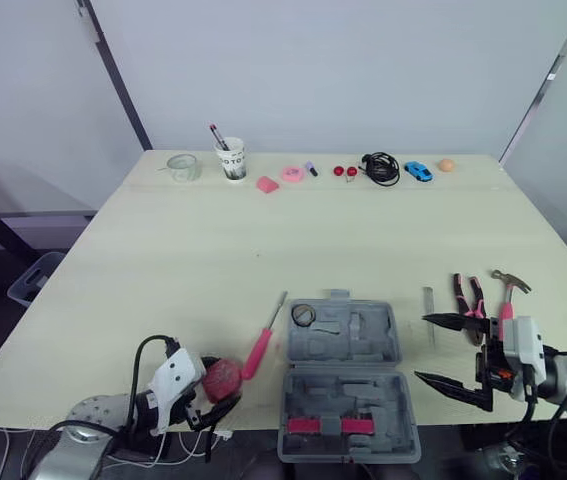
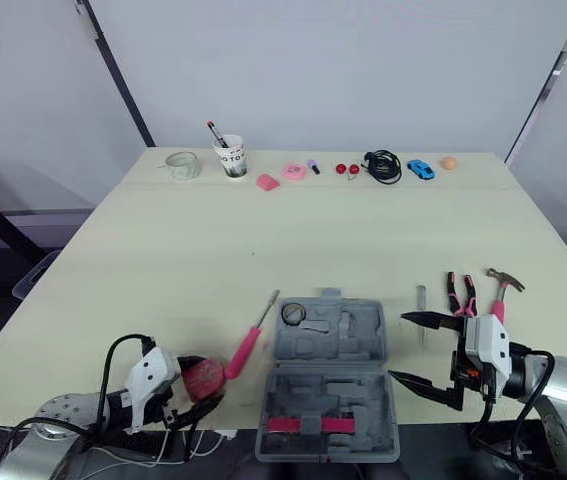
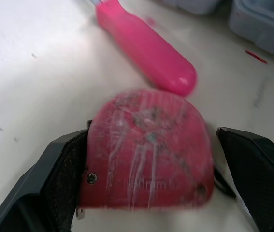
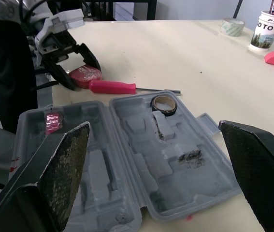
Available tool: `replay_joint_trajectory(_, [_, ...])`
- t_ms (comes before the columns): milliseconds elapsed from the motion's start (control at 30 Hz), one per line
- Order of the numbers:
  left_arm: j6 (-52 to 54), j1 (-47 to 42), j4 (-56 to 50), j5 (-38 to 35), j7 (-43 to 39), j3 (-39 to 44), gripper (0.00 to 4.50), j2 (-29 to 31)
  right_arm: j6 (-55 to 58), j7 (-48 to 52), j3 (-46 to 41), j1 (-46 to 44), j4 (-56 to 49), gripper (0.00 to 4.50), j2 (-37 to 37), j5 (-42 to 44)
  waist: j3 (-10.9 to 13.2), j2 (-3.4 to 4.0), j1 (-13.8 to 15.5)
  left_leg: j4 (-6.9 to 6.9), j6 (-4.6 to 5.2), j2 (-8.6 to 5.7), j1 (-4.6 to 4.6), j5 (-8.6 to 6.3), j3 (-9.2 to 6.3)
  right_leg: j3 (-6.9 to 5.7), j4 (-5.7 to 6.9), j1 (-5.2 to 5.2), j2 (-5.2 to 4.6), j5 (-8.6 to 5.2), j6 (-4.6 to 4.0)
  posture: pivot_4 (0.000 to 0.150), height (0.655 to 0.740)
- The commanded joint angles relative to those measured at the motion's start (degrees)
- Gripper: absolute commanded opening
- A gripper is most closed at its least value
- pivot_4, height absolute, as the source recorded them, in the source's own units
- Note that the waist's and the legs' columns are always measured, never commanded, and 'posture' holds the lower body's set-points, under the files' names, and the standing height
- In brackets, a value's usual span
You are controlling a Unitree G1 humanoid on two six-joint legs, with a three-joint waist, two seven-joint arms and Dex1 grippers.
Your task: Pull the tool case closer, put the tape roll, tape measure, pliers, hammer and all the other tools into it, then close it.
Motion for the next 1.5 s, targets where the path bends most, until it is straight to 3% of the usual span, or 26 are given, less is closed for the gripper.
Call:
replay_joint_trajectory(33, [4.27, -0.19, -3.88, 0.79, 0.75, -1.46, 4.46, 0.81, -1.27, -0.46, -0.06, -0.1, -0.88, 4.5, 0.36, 0.01, 0.0, 0.01, 0.01, 0.0, 0.0, 0.0, 0.01, 0.0, 0.01, 0.0, 0.0, 0.01, 0.03, 0.0, 0.0, 0.15, 0.74])
replay_joint_trajectory(367, [8.48, -1.99, -4.37, 1.27, 1.73, -2.87, 4.46, 0.37, -1.71, -0.88, -0.4, 0.05, -0.82, 4.5, 0.36, -0.16, 0.0, 0.07, 0.08, 0.01, 0.0, -0.04, 0.02, 0.0, 0.01, 0.01, 0.01, 0.01, 0.1, 0.0, 0.0, 0.15, 0.74])
replay_joint_trajectory(467, [8.24, -2.08, -3.94, 1.37, 2.07, -2.79, 3.81, 0.07, -1.74, -1.16, -0.48, 0.23, -0.92, 4.5, 0.35, -0.21, 0.0, 0.07, 0.09, 0.01, 0.0, -0.04, 0.02, 0.0, 0.01, 0.02, 0.01, 0.01, 0.1, 0.0, 0.0, 0.15, 0.74])
replay_joint_trajectory(533, [8.06, -2.14, -3.68, 1.61, 1.93, -3.09, 3.04, 0.15, -1.76, -1.22, -0.49, 0.28, -0.99, 4.5, 0.29, -0.19, 0.0, 0.07, 0.09, 0.01, 0.0, -0.04, 0.02, 0.0, 0.02, 0.03, 0.01, 0.01, 0.1, 0.0, 0.0, 0.15, 0.74])
replay_joint_trajectory(733, [5.35, -3.03, -2.54, 1.64, 1.1, -2.69, 3.04, 0.24, -0.58, -1.59, -0.69, -0.2, -1.32, 4.5, 0.03, 0.51, 0.0, 0.07, 0.1, 0.01, 0.0, -0.04, 0.02, 0.0, 0.02, 0.03, 0.01, 0.01, 0.09, 0.0, 0.0, 0.15, 0.74])
replay_joint_trajectory(867, [1.29, -6.06, -1.08, 1.46, -3.62, -1.72, 3.04, 3.92, 2.66, -1.25, -0.27, -0.12, -3.02, 4.5, -0.75, 2.43, 0.02, 0.05, 0.12, 0.01, 0.0, -0.04, 0.01, 0.0, 0.01, 0.01, 0.01, 0.01, 0.1, 0.0, 0.0, 0.15, 0.74])
replay_joint_trajectory(1033, [1.35, -14.87, -0.72, -1.78, -11.15, -1.4, 3.04, 8.94, 7.78, -2.82, -0.4, -1.87, -5.11, 4.5, -0.8, 5.36, 0.05, 0.02, 0.2, 0.03, 0.0, -0.03, -0.03, 0.01, -0.04, -0.05, 0.02, 0.0, 0.1, 0.0, -0.01, 0.15, 0.74])
replay_joint_trajectory(1267, [-1.4, -29.67, 3.44, -1.37, -20.28, -6.5, 3.04, 10.68, 23.25, -10.32, -0.97, -3.46, -9.93, 4.5, -1.98, 12.62, 0.08, 0.01, 0.1, 0.02, 0.01, -0.08, -0.09, 0.01, 0.0, -0.03, -0.01, -0.01, 0.21, 0.0, 0.0, 0.15, 0.74])
replay_joint_trajectory(1500, [-1.61, -49.58, 10.32, -0.86, -25.44, -15.5, 3.04, 0.7, 48.84, -27.55, 0.03, -10.29, -16.37, 4.5, -3.32, 28.13, 0.13, -0.09, 0.21, 0.17, 0.01, -0.2, -0.21, 0.02, -0.02, 0.02, 0.02, 0.01, 0.46, 0.02, 0.03, 0.15, 0.74])
